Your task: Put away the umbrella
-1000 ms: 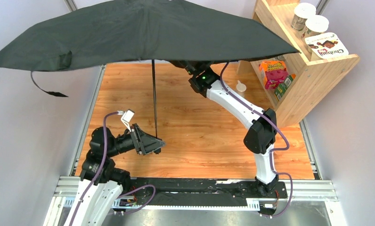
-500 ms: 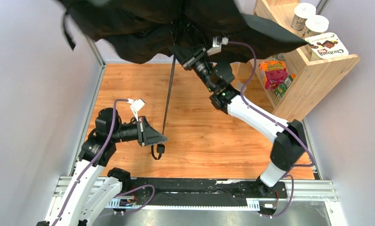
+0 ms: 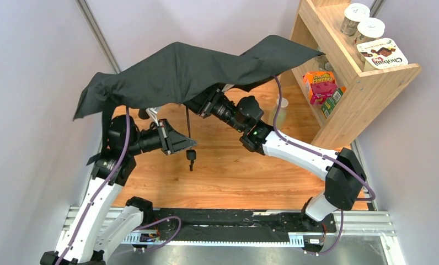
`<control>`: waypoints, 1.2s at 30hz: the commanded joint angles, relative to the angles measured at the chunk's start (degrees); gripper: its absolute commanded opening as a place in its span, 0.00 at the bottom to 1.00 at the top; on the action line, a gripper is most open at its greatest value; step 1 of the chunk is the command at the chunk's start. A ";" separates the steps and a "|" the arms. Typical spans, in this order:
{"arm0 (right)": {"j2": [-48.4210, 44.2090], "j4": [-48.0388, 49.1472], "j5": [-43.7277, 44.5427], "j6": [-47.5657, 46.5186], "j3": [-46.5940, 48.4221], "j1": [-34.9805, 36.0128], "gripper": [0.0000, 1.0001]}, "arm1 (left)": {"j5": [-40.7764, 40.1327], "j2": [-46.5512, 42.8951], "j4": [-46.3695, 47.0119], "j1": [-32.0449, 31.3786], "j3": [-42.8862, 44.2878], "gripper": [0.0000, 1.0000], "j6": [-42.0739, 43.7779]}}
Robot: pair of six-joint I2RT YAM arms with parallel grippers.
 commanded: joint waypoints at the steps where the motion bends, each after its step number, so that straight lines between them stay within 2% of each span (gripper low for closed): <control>1: -1.35 -1.20 -12.89 0.08 -2.82 2.16 0.00 | -8.17 -3.72 7.32 1.48 3.21 0.00 3.02; 8: -3.73 5.49 -7.79 3.34 -14.00 7.34 0.00 | -10.91 -3.28 3.09 1.40 6.02 0.00 6.80; 13: -4.08 -0.21 -7.96 0.18 -8.74 5.68 0.00 | -11.34 -3.89 5.71 1.39 4.19 0.00 5.06; 15: -4.52 1.17 -7.78 0.78 -7.59 3.57 0.00 | -11.17 -3.98 6.25 1.48 4.26 0.00 3.91; 16: -4.26 2.05 -7.96 1.31 -6.89 2.52 0.00 | -11.08 -3.63 4.51 1.40 4.44 0.05 3.91; 17: -4.00 1.54 -8.39 1.31 -5.49 1.46 0.00 | -11.17 -3.63 2.84 1.39 5.05 0.16 4.34; 18: -3.30 1.01 -8.66 1.23 -4.09 0.50 0.00 | -10.82 -3.72 0.99 1.39 4.79 0.42 4.61; 19: -2.77 1.09 -9.18 1.14 -2.59 -0.64 0.00 | -10.55 -4.85 0.71 1.48 3.49 0.58 4.26; 21: -1.19 1.18 -9.54 1.14 0.05 -2.32 0.00 | -10.46 -7.22 -0.25 1.48 0.93 0.67 3.99; 24: 1.01 -0.48 -8.75 -0.26 4.00 -3.29 0.00 | -11.43 -11.09 -1.22 1.48 -3.37 0.67 1.55; 28: 3.47 -1.28 -9.10 -0.44 8.14 -3.65 0.00 | -11.08 -14.18 2.28 1.48 -8.29 0.68 -2.24; 31: 3.91 -1.90 -9.19 -1.41 8.50 -3.21 0.00 | -8.54 -12.34 10.17 1.40 -9.27 0.68 -4.62; 36: 3.12 -2.95 -8.84 -3.60 6.83 -2.42 0.00 | -5.02 -5.67 15.56 1.40 -6.99 0.68 -5.93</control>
